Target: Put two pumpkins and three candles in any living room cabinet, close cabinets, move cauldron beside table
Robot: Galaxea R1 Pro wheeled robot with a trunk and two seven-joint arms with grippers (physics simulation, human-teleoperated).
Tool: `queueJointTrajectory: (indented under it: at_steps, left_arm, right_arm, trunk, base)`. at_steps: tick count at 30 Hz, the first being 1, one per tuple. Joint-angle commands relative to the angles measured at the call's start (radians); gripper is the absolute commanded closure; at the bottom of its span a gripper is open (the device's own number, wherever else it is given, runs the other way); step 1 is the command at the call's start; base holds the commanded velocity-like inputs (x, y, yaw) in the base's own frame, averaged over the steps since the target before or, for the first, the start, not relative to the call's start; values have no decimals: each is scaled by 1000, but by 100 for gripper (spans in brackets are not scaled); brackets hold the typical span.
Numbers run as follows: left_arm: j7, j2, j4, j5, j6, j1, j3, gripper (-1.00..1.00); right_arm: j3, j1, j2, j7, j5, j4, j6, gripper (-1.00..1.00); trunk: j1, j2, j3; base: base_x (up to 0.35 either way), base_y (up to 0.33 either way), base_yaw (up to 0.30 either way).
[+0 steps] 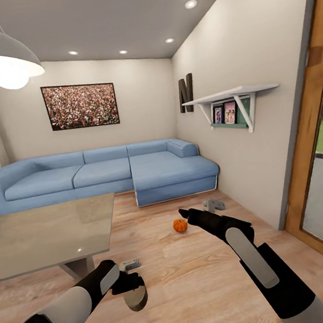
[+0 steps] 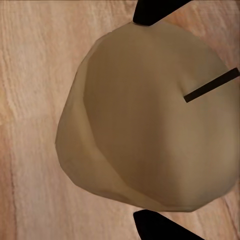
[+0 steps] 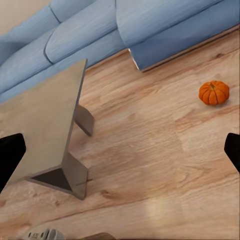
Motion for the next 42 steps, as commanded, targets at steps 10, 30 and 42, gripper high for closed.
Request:
queueJointTrajectory:
  at_steps: [10,30,42]
  left_arm:
    - [4,1,-3,11,2,-1,-4,100]
    - [6,1,-2,11,0,-1,-4,100]
    - [2,1,-3,12,1,-1,-2,100]
  right_arm:
    - [4,-1,1,-10,-10,-2,3,-100]
    - [10,-1,9,-10,-6,-2,41,-100]
    - [48,-2,12,-7,-11,-2,91,-100]
  trunk:
    - [0,-1,-1]
    - [0,-1,-1]
    - [0,-1,-1]
  base:
    - [-7,0,289]
    - [-170,0,289]
    - [-3,0,289]
